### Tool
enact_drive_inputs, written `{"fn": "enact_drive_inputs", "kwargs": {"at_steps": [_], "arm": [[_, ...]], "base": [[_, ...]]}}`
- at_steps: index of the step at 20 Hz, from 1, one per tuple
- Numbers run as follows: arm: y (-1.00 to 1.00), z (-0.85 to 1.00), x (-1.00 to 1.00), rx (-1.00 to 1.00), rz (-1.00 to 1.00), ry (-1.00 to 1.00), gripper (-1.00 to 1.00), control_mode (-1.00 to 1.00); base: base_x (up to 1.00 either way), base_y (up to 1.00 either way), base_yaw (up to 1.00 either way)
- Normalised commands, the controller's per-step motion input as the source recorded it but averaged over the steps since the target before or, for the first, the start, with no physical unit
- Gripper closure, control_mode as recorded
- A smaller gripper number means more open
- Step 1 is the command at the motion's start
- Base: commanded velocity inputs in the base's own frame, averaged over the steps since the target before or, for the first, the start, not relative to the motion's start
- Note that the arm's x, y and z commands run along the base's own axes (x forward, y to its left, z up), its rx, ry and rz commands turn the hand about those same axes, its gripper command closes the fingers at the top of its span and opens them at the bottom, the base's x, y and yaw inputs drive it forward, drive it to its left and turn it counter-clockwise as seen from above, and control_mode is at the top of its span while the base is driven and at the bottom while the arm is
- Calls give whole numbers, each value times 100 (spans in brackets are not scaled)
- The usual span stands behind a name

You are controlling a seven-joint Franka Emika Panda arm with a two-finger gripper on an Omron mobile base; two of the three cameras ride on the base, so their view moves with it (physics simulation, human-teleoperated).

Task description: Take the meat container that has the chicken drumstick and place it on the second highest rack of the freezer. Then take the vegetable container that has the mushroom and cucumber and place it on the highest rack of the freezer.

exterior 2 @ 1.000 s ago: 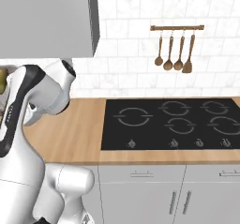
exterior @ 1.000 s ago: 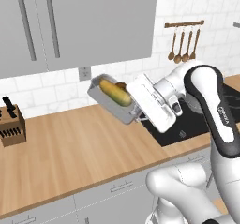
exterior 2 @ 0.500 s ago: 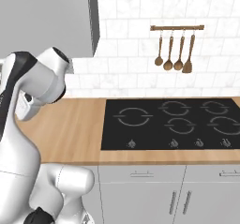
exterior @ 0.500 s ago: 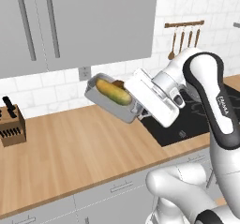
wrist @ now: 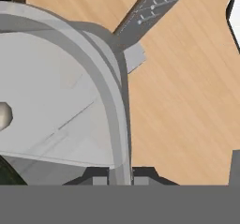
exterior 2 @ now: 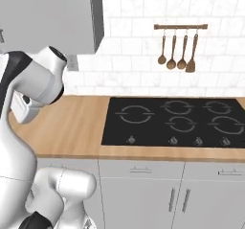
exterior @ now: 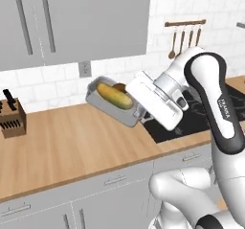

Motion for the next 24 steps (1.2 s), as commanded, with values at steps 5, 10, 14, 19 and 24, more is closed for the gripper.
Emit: {"fn": "enact_drive_inputs", "kwargs": {"at_steps": [5, 10, 14, 19, 24], "arm": [[0, 0, 0, 0, 0, 0, 100, 100], [0, 0, 0, 0, 0, 0, 100, 100], [0, 0, 0, 0, 0, 0, 100, 100], [0, 0, 0, 0, 0, 0, 100, 100], [0, 0, 0, 0, 0, 0, 100, 100]], "base": [[-91, -55, 50], [-3, 0, 81], [0, 0, 97], [0, -2, 100], [21, 0, 95]]}}
